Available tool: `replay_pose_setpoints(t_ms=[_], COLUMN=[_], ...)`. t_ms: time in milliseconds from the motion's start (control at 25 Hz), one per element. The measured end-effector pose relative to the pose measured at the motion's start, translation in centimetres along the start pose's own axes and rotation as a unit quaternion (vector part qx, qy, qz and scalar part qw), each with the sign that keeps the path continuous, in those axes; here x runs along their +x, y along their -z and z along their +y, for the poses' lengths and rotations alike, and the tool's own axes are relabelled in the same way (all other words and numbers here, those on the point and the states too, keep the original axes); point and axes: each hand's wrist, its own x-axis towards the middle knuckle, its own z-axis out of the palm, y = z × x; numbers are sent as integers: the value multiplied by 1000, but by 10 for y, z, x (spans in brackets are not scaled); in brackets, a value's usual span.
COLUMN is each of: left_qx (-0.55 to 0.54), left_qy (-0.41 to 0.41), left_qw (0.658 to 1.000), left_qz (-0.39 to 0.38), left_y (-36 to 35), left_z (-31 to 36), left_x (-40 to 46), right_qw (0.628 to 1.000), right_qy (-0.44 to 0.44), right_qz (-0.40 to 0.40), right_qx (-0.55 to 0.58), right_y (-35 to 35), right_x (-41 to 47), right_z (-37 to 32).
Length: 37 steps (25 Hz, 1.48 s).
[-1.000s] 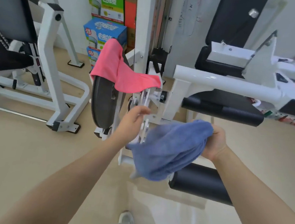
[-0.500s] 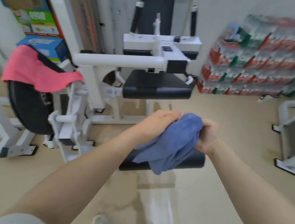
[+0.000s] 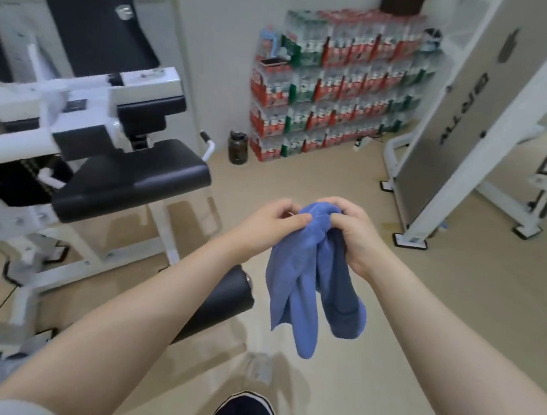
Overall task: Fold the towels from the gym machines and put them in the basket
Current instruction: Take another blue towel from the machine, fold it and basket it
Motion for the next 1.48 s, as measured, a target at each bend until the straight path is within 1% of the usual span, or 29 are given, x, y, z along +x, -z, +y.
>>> replay_pose_setpoints(t_ms=[80, 200, 360, 560, 720, 920, 1040, 1120, 1200, 1280, 1400, 1480], left_qx=[8, 15, 43, 73, 116, 197, 199, 207, 216, 218, 255, 309], left_qy=[-22, -27, -24, -57, -90, -117, -129, -127, -123, -123, -121, -126], left_qw=[1000, 999, 998, 995, 989, 974, 971, 970, 968, 968, 958, 942], left_qz=[-2, -18, -26, -31, -21, 5, 27, 20, 13, 22, 40, 41], left_y=[-14, -20, -8, 16, 28, 39, 47, 54, 63, 76, 104, 124], left_z=[5, 14, 35, 62, 66, 65, 61, 63, 66, 74, 85, 86], left_x=[42, 111, 230, 359, 445, 555, 631, 684, 739, 795, 873, 926], right_qw=[999, 997, 990, 971, 954, 939, 943, 948, 953, 953, 929, 911], right_qy=[6, 6, 16, 19, 30, 16, 2, -2, 5, 22, 28, 27], right_qz=[21, 38, 75, 102, 134, 145, 136, 118, 94, 67, 32, 34], right_qx=[-36, -66, -117, -217, -268, -311, -304, -296, -289, -294, -368, -410], right_y=[33, 76, 128, 185, 221, 267, 300, 322, 344, 366, 394, 410], right_x=[22, 73, 170, 276, 346, 448, 524, 575, 628, 686, 767, 821], right_z=[-4, -17, -38, -73, -84, -91, -92, -96, -105, -121, -143, -153])
